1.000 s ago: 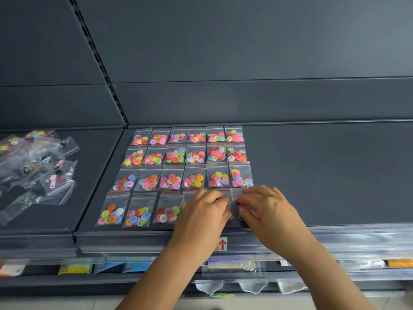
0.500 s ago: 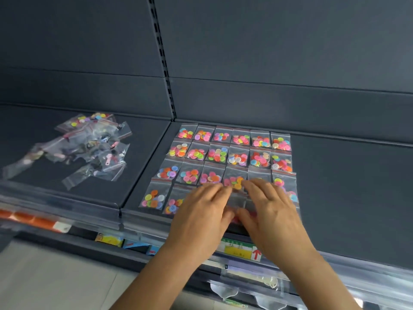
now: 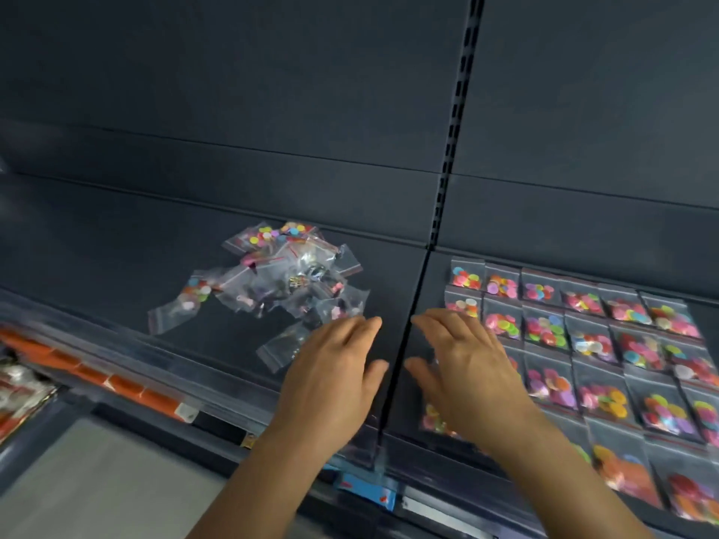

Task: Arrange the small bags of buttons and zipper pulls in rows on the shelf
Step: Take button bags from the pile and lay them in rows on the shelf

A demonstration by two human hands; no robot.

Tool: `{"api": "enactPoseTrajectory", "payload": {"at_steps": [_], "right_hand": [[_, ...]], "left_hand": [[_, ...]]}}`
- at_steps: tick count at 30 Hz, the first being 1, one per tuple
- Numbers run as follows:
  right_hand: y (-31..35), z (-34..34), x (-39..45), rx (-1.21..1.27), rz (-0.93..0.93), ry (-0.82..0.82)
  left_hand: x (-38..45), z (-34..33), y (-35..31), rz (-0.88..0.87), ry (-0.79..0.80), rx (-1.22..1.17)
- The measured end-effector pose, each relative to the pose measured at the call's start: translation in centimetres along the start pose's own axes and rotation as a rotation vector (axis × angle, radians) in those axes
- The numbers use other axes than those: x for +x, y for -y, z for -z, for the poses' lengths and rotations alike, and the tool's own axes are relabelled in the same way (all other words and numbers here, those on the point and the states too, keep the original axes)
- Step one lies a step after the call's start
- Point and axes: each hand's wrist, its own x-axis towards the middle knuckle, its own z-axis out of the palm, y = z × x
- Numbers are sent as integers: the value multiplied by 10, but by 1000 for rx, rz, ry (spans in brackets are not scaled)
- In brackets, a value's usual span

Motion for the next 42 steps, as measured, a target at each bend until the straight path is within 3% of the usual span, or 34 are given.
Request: {"api": "enactPoseTrajectory", "payload": {"at_steps": [9, 18, 23, 31, 36, 42], "right_hand": [[95, -32, 101, -4, -16, -22], [121, -47, 193, 41, -35, 1], [128, -59, 242, 73, -10, 23], [144, -86, 311, 64, 129, 192], [150, -97, 334, 9, 226, 358], [154, -92, 346, -37, 241, 396]], "left_hand": [[41, 37, 125, -19, -18, -2], [105, 53, 213, 98, 9, 4], [139, 46, 239, 175, 51, 20], [163, 22, 267, 334, 116, 88], [165, 15, 276, 415, 59, 14], [169, 15, 278, 434, 22, -192]]}}
